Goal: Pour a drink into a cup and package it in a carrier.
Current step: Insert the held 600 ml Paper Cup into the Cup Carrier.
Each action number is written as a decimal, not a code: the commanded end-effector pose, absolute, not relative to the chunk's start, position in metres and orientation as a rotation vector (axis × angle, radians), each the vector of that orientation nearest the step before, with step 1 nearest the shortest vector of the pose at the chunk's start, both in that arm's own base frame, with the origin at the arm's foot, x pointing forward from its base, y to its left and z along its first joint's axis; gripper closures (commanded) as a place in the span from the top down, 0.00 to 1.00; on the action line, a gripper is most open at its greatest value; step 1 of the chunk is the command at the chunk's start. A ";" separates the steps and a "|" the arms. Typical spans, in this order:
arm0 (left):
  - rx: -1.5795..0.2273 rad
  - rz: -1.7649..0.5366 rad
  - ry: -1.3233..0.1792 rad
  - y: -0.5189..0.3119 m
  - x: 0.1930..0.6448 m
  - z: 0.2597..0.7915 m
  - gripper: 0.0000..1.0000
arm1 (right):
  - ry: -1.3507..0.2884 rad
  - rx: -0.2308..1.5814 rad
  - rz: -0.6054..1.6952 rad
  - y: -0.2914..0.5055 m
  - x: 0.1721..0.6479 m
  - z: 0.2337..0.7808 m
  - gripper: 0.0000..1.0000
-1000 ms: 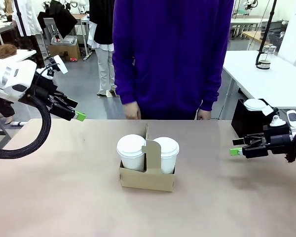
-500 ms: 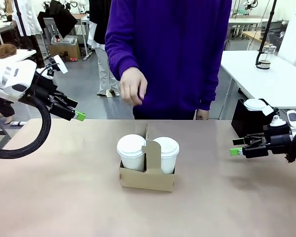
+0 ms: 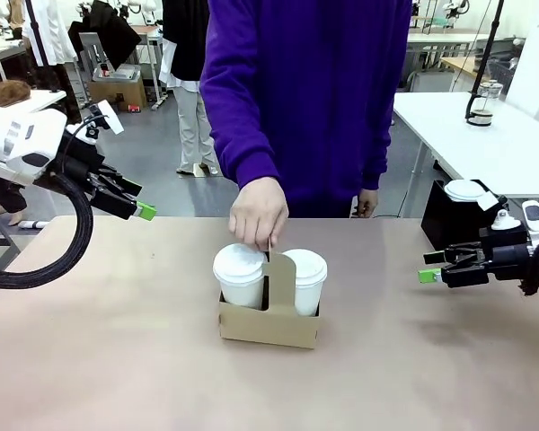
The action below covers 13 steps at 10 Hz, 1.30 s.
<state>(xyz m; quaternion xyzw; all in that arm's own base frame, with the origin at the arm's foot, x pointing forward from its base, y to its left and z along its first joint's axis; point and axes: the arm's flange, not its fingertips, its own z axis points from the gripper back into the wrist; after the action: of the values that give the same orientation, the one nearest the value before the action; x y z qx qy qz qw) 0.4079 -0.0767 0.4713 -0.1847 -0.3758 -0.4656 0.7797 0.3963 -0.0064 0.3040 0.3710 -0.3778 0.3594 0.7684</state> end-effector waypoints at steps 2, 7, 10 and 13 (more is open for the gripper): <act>-0.408 -0.998 -0.810 -0.077 0.409 0.472 1.00 | -0.845 0.806 0.799 -0.010 0.396 0.304 1.00; -0.408 -0.998 -0.810 -0.077 0.409 0.472 1.00 | -0.845 0.806 0.799 -0.010 0.396 0.304 1.00; -0.408 -0.998 -0.810 -0.077 0.409 0.472 1.00 | -0.845 0.806 0.799 -0.010 0.396 0.304 1.00; -0.408 -0.998 -0.810 -0.077 0.409 0.472 1.00 | -0.845 0.806 0.799 -0.010 0.396 0.304 1.00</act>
<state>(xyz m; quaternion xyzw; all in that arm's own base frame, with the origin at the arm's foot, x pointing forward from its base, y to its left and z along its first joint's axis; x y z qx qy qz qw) 0.4079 -0.0766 0.4713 -0.1847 -0.3758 -0.4655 0.7797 0.3963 -0.0065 0.3040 0.3709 -0.3779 0.3596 0.7683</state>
